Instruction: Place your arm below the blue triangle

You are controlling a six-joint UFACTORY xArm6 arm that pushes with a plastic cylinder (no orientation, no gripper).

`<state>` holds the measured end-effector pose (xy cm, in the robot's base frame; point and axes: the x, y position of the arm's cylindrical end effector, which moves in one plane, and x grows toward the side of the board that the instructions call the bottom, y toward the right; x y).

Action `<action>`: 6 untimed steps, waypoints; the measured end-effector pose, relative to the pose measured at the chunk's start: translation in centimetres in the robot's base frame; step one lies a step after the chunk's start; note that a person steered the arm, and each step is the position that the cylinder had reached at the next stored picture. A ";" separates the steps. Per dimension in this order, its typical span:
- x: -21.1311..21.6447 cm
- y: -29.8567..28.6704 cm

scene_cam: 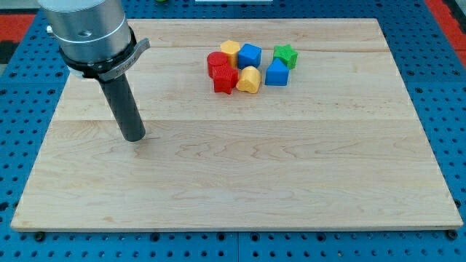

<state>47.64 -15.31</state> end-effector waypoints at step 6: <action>-7.6 22.4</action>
